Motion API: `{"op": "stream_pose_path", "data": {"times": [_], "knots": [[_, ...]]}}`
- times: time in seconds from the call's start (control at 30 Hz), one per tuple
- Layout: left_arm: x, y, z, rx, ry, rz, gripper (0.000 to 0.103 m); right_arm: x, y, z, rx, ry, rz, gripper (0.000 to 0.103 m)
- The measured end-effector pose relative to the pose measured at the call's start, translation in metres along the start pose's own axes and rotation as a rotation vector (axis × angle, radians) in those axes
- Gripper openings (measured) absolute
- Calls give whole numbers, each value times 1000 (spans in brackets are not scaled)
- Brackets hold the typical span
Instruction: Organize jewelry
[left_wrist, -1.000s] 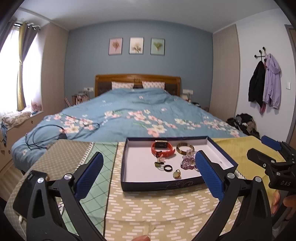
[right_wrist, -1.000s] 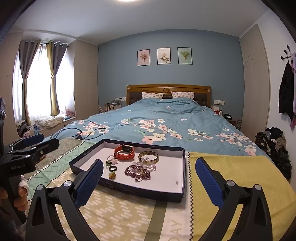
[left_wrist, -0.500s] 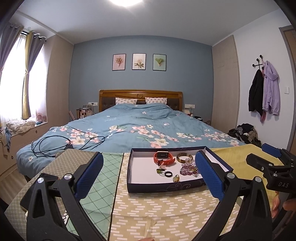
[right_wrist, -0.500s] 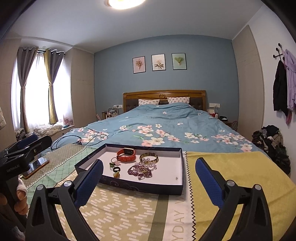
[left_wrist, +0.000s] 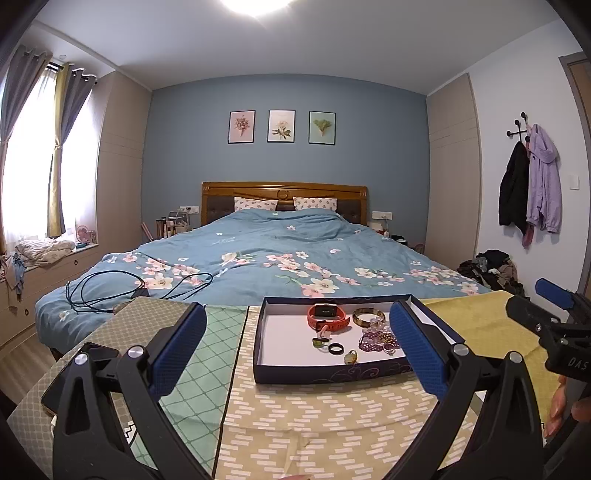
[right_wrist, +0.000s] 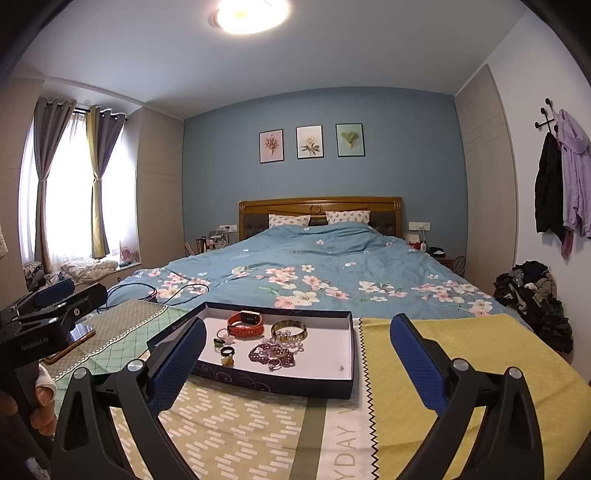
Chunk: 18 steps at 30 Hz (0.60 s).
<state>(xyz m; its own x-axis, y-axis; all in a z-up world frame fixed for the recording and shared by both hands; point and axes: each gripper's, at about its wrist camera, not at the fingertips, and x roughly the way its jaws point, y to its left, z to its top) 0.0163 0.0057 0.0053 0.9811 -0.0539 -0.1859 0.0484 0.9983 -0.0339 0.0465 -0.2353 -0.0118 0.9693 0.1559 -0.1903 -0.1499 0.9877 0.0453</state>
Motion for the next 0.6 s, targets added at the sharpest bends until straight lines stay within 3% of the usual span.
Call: {"op": "stream_pose_path", "data": {"times": [0.6], "knots": [[9, 6, 1, -36, -13, 9, 98, -4, 0, 3, 12, -48, -19, 96]]}}
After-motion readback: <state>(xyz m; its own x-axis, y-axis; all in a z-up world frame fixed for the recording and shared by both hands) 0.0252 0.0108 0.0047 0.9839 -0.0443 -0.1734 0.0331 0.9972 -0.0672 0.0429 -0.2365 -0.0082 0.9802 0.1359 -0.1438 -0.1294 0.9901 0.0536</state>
